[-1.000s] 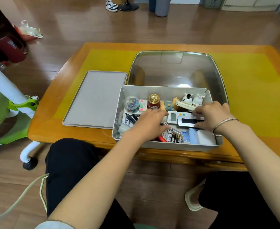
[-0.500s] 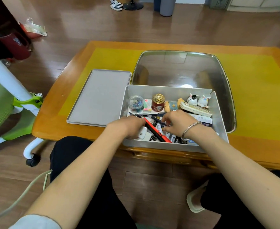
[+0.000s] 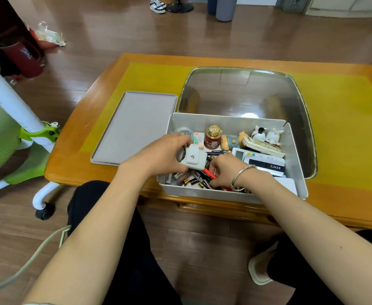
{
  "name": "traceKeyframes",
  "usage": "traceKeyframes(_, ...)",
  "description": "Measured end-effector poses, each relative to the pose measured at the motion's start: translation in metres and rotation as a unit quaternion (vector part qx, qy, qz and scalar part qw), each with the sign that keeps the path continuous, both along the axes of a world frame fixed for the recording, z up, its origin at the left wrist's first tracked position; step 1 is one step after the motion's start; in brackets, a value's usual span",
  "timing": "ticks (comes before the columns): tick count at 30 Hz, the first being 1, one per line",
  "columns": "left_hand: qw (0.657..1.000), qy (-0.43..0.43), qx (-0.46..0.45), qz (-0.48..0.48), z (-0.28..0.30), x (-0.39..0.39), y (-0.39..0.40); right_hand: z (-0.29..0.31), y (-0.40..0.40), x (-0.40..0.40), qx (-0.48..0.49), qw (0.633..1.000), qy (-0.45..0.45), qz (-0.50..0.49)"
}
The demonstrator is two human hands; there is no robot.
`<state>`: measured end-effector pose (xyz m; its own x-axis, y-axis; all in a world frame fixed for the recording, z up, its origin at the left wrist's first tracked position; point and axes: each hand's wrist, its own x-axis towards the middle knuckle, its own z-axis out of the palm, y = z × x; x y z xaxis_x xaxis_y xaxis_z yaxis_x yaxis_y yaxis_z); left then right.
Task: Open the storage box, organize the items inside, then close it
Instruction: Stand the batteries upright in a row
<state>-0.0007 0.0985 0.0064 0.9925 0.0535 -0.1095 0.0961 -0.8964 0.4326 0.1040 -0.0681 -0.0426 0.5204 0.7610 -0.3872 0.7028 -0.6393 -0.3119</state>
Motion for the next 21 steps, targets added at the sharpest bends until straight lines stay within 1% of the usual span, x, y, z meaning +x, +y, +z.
traceKeyframes(3, 0.997, -0.06, 0.043, 0.012, 0.005, 0.014, -0.007, 0.014, -0.016, 0.005, 0.021, 0.999, 0.023, -0.042)
traceKeyframes(5, 0.994, -0.094, 0.046, 0.021, 0.006, 0.029, -0.019, 0.023, -0.033, 0.014, 0.09, 0.988, -0.015, -0.128)
traceKeyframes(6, 0.994, -0.106, 0.035, 0.018, 0.006, 0.038, -0.027, 0.029, -0.043, 0.018, 0.139, 0.974, -0.042, -0.172)
traceKeyframes(7, 0.993, -0.112, 0.025, 0.009, 0.005, 0.046, -0.036, 0.035, -0.052, 0.022, 0.182, 0.962, -0.062, -0.195)
traceKeyframes(8, 0.993, -0.113, 0.02, -0.006, 0.003, 0.055, -0.046, 0.04, -0.061, 0.026, 0.21, 0.956, -0.071, -0.191)
traceKeyframes(9, 0.993, -0.113, 0.018, -0.024, 0.001, 0.062, -0.057, 0.044, -0.068, 0.029, 0.221, 0.958, -0.072, -0.166)
traceKeyframes(11, 0.992, -0.114, 0.01, -0.049, -0.005, 0.075, -0.078, 0.049, -0.078, 0.033, 0.216, 0.966, -0.09, -0.106)
traceKeyframes(13, 0.99, -0.128, -0.006, -0.051, -0.01, 0.083, -0.095, 0.048, -0.088, 0.039, 0.202, 0.964, -0.139, -0.104)
traceKeyframes(16, 0.982, -0.179, -0.055, -0.041, -0.013, 0.087, -0.106, 0.045, -0.1, 0.046, 0.191, 0.945, -0.207, -0.165)
traceKeyframes(18, 0.979, -0.192, -0.067, -0.021, -0.014, 0.086, -0.104, 0.04, -0.106, 0.05, 0.194, 0.928, -0.237, -0.214)
traceKeyframes(21, 0.991, -0.13, -0.031, 0.002, -0.019, 0.081, -0.088, 0.032, -0.108, 0.057, 0.144, 0.908, -0.28, -0.277)
